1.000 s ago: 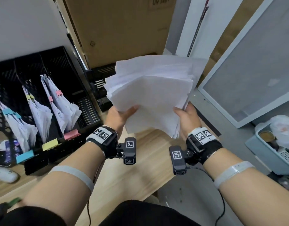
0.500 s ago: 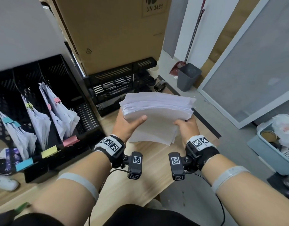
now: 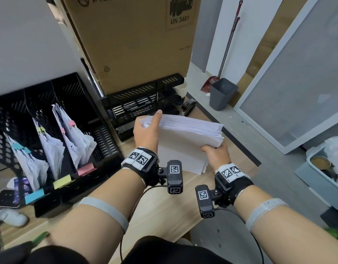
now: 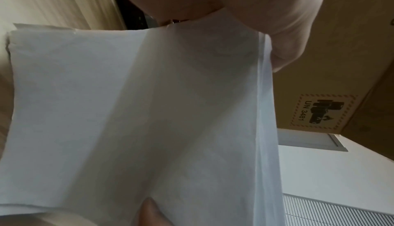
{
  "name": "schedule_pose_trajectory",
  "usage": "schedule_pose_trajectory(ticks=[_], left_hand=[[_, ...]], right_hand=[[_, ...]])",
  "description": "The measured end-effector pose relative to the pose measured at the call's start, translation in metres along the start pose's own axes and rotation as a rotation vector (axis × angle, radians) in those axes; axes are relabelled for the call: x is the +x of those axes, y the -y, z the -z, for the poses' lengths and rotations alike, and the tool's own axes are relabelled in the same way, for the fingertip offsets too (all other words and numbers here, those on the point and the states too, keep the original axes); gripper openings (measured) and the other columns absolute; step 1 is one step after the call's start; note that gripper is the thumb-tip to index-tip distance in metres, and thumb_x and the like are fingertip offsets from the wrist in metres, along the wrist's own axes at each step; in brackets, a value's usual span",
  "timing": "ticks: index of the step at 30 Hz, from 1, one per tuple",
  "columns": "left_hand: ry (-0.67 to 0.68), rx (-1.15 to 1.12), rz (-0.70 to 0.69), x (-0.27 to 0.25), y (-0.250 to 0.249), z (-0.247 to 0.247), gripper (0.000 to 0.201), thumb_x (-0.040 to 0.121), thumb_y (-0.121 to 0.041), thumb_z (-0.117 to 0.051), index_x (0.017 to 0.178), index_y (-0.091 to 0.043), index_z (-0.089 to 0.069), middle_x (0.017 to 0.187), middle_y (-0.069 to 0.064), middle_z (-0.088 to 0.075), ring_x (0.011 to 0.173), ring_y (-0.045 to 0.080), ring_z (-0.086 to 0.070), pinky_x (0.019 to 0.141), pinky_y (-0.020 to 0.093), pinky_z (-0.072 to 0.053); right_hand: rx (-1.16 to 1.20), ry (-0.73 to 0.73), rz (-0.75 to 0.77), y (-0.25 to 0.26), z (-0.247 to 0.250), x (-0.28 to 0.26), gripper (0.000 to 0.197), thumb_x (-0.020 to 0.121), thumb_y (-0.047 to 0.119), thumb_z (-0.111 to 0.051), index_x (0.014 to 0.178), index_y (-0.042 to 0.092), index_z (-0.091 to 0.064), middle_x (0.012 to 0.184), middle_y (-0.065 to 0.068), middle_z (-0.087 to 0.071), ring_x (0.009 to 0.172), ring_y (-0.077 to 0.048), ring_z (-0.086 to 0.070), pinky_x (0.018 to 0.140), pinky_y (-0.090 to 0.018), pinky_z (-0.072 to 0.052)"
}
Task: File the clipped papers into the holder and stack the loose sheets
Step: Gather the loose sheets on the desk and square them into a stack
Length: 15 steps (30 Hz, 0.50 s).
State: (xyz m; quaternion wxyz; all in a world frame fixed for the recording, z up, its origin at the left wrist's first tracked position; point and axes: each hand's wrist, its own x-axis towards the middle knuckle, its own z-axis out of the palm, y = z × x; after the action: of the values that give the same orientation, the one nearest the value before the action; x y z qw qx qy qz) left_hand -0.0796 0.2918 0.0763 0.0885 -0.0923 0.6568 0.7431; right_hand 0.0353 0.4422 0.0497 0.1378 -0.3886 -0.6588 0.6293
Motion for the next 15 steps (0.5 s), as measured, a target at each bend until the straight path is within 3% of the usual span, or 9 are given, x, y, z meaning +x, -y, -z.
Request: schedule_pose_trajectory(ticks=[4, 9, 13, 15], left_hand=[[0.011, 0.057, -0.013, 0.0, 0.004, 0.002, 0.037, 0.073, -0.056, -0.074, 0.085, -0.023, -0.061, 0.083, -0.003, -0.063, 0.077, 0.017, -0.062, 0.081, 0.041, -0.056], [0.017, 0.071, -0.011, -0.001, 0.008, 0.006, 0.05, 0.07, -0.065, -0.072, 0.091, -0.019, -0.07, 0.095, 0.004, -0.075, 0.095, 0.027, -0.072, 0.092, 0.049, -0.057], [0.01, 0.032, 0.012, -0.001, 0.001, -0.001, 0.049, 0.068, -0.063, -0.074, 0.078, -0.016, -0.064, 0.078, 0.0, -0.068, 0.076, 0.021, -0.067, 0.086, 0.045, -0.057], [0.028, -0.03, -0.022, 0.0, -0.007, -0.007, 0.053, 0.067, -0.062, -0.076, 0.075, -0.015, -0.052, 0.075, 0.004, -0.054, 0.071, 0.019, -0.055, 0.076, 0.04, -0.053]], right_hand=[[-0.014, 0.012, -0.021, 0.0, 0.002, 0.001, 0.034, 0.08, 0.001, -0.062, 0.111, 0.014, -0.063, 0.09, 0.005, -0.067, 0.083, -0.014, -0.062, 0.064, -0.024, -0.046], [-0.009, 0.046, -0.041, 0.003, 0.003, 0.002, 0.02, 0.081, 0.002, -0.06, 0.097, 0.013, -0.067, 0.09, -0.006, -0.068, 0.08, -0.021, -0.062, 0.067, -0.028, -0.048], [0.065, 0.006, -0.109, 0.008, -0.002, 0.003, 0.016, 0.081, 0.009, -0.06, 0.088, 0.024, -0.063, 0.097, -0.008, -0.07, 0.095, -0.033, -0.066, 0.089, -0.047, -0.054], [0.092, 0.001, -0.105, 0.02, -0.003, 0.005, 0.013, 0.082, 0.011, -0.059, 0.09, 0.021, -0.063, 0.094, -0.007, -0.07, 0.095, -0.033, -0.067, 0.091, -0.047, -0.053]])
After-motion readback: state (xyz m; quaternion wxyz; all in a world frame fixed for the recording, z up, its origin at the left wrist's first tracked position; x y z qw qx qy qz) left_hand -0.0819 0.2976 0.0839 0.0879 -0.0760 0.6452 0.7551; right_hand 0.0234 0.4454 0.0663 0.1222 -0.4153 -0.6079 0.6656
